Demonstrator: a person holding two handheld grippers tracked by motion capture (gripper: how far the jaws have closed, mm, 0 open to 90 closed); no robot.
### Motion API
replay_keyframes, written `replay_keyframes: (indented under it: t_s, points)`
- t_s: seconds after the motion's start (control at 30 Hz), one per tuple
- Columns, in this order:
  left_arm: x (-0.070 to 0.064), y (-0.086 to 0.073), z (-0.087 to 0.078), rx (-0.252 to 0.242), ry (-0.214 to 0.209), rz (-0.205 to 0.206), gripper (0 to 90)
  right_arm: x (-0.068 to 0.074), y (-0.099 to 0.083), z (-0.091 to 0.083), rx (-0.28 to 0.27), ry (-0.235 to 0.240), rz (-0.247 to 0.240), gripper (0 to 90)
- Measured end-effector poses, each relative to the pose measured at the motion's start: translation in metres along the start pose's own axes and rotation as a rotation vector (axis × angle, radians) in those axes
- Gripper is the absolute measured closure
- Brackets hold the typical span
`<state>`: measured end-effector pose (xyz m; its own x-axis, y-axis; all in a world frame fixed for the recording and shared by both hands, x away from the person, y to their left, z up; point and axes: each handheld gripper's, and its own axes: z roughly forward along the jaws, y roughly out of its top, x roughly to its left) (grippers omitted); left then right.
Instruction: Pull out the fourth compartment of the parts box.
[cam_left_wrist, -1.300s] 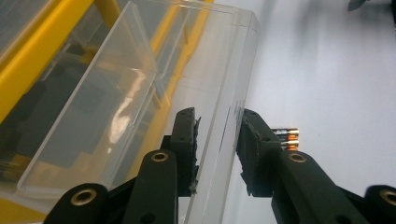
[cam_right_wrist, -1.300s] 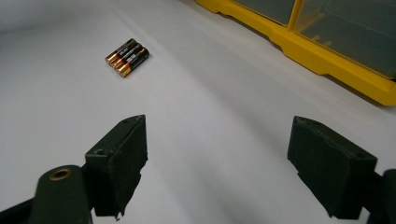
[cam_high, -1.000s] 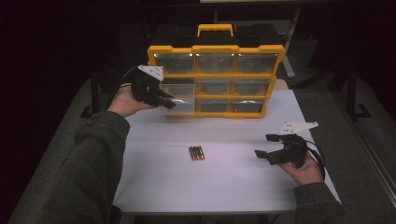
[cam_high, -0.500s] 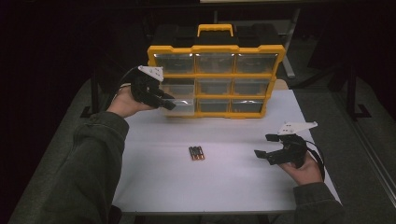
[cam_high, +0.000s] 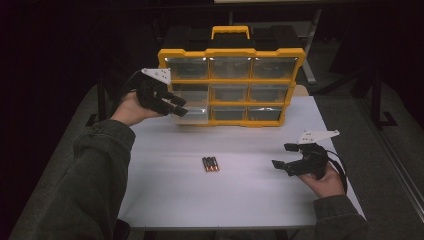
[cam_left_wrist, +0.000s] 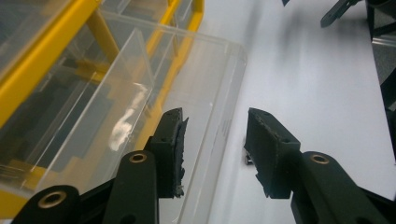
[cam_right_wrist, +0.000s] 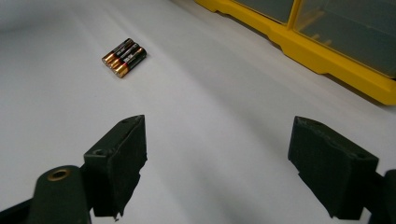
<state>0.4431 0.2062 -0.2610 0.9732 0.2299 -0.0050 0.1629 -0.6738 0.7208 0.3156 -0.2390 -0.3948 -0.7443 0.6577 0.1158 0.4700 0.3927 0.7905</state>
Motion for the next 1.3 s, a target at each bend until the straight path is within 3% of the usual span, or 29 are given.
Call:
replay_keyframes:
  t_s: [1.03,1.1,1.3]
  points:
    - [-0.034,-0.006,-0.038,-0.170,0.064,-0.043,51.4,0.001,0.003,0.001,-0.007,-0.011,0.001,18.4]
    - [-0.036,-0.008,-0.039,-0.176,0.066,-0.057,50.6,0.001,0.003,0.001,-0.007,-0.012,0.000,18.3]
    - [-0.043,-0.014,-0.040,-0.183,0.088,-0.047,50.5,0.000,0.003,0.000,-0.009,-0.014,0.001,18.3]
